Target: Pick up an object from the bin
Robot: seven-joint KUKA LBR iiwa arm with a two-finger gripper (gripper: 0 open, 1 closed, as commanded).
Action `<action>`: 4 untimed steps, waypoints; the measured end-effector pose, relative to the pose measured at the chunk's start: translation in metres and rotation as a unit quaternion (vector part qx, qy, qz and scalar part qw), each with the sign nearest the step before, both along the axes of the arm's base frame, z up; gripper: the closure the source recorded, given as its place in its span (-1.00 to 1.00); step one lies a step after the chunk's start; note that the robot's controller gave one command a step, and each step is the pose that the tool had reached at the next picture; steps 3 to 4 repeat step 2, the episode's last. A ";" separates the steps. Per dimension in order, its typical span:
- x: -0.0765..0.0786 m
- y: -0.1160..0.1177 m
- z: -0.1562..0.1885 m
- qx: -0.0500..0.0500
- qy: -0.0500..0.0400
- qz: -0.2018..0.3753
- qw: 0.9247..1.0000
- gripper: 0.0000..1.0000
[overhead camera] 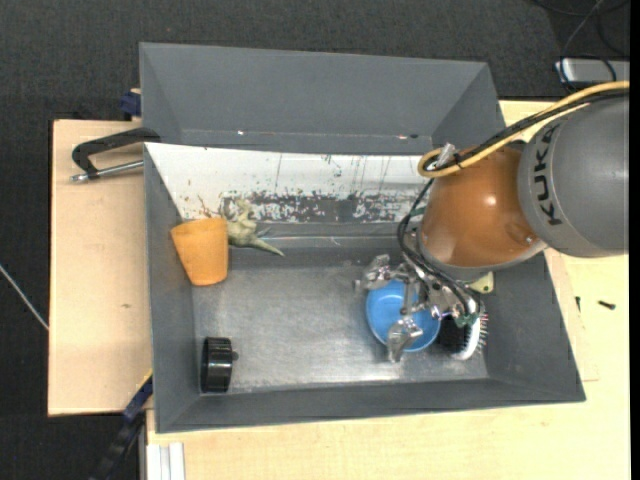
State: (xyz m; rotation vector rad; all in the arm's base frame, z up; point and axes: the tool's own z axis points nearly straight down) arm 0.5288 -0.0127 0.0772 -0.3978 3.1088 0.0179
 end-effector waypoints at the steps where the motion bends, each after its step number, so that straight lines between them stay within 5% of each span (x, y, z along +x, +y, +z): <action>1: 0.000 0.000 0.000 0.000 0.000 0.001 1.000 1.00; 2: -0.002 0.009 0.178 -0.006 -0.005 -0.003 1.000 1.00; 4: -0.002 0.009 0.178 -0.006 -0.005 -0.003 1.000 1.00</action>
Offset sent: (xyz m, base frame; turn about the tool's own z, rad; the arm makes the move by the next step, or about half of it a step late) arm 0.0000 0.0000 0.0000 0.0000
